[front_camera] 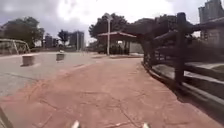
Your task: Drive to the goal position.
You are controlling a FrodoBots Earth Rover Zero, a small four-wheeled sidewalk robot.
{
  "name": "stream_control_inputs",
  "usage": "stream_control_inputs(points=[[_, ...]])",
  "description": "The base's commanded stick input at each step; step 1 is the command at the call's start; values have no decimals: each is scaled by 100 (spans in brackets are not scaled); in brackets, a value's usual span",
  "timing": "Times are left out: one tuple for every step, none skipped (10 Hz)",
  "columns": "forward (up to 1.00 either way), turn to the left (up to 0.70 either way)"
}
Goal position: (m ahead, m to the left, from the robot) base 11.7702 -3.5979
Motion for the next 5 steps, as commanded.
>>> stream_control_inputs(points=[[70, 0], [70, 0], [70, 0], [70, 0], [70, 0]])
